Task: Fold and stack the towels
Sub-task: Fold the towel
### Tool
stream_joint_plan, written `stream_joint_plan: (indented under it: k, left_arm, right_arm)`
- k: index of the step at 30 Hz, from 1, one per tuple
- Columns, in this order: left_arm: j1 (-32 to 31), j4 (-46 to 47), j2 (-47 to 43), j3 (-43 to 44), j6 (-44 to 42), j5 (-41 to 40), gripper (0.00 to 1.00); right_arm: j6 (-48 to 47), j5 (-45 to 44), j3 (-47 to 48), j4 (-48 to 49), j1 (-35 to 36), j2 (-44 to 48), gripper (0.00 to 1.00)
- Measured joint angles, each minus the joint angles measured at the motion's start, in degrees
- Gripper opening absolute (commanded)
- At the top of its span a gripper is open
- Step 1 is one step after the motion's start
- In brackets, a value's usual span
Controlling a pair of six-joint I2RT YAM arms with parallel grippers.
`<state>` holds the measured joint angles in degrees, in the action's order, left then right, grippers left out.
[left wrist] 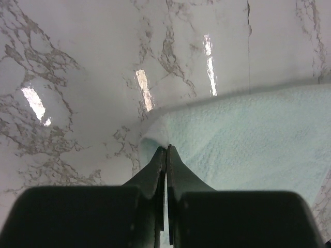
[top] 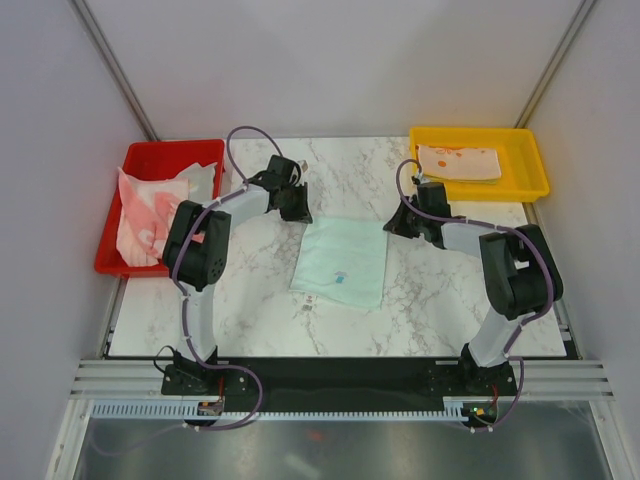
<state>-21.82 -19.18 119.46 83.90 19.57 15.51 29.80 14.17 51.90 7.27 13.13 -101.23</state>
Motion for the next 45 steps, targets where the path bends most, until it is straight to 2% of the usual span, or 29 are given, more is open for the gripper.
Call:
stream_joint_plan:
  k: [10, 24, 29, 33, 38, 45]
  left_arm:
    - [0.39, 2.10, -0.44, -0.17, 0.00, 1.18, 0.02]
    - [0.59, 6.10, -6.40, -3.15, 0.02, 1.64, 0.02]
    - [0.59, 6.38, -8.85, -7.21, 0.04, 1.60, 0.02]
    - [0.59, 5.64, -16.76, -12.61, 0.35, 1.70, 0.02]
    - [0.02, 6.47, -32.13, -17.59, 1.18, 3.04, 0.02]
    - [-6.49, 8.11, -52.41, -25.68, 2.91, 3.98, 0.02]
  right_arm:
    - [-1.49, 3.15, 0.15, -0.28, -0.72, 1.07, 0.00]
    - [-1.46, 7.93, 0.35, -0.87, -0.94, 3.67, 0.00]
    - [-2.71, 8.24, 0.55, -4.42, -1.03, 5.70, 0.00]
    - [-3.98, 8.39, 0.59, -9.07, -1.03, 13.49, 0.00]
    - [-4.63, 8.98, 0.15, -12.24, -1.03, 27.15, 0.00]
    - [-4.59, 11.65, -4.31, -16.06, -1.03, 46.49, 0.00]
